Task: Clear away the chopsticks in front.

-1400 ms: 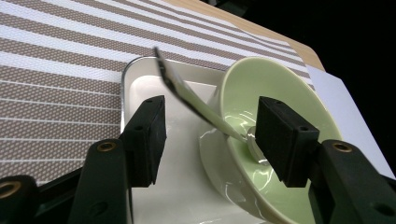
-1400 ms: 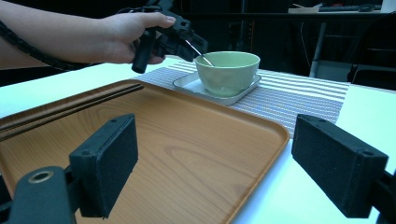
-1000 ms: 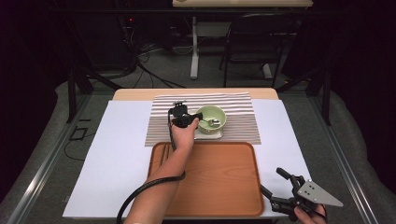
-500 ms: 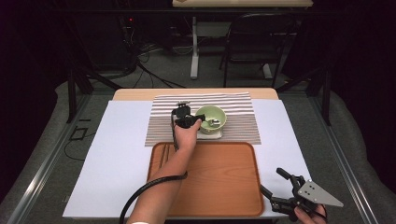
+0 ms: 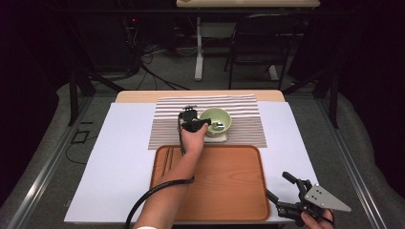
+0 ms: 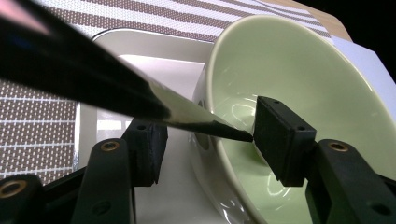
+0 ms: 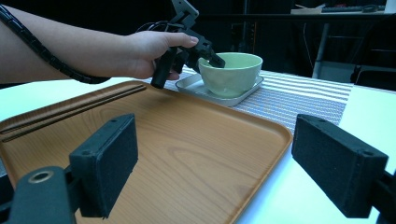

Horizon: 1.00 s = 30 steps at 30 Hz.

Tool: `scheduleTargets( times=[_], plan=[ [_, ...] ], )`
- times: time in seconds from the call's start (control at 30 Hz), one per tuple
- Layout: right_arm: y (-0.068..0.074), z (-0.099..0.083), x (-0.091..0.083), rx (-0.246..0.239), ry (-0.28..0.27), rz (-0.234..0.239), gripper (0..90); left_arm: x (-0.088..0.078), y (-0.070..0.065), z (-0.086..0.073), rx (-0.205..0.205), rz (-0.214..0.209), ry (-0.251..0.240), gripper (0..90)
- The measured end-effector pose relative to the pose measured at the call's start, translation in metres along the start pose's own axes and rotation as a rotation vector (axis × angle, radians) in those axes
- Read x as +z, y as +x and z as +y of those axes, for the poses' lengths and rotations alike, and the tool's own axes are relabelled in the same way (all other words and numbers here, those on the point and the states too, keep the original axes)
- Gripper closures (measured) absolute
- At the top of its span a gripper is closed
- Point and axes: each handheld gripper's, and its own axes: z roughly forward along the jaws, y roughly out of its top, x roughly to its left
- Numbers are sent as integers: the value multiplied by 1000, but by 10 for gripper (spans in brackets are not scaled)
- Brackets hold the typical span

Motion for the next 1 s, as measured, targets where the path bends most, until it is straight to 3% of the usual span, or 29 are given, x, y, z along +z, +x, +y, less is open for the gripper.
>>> scheduleTargets(
  times=[0.3, 0.6, 0.87, 1.0],
  plan=[
    [0, 0, 0, 5, 2, -1, 142, -3, 1, 1, -3, -5, -16, 534],
    [-1, 0, 0, 4, 2, -4, 141, -11, 0, 7, 47, 25, -57, 676],
    [-1, 0, 0, 3, 3, -4, 142, -16, 1, 11, 64, 10, -87, 797],
    [-1, 0, 0, 4, 4, -3, 141, -19, 4, 14, 43, -1, -96, 814]
  ],
)
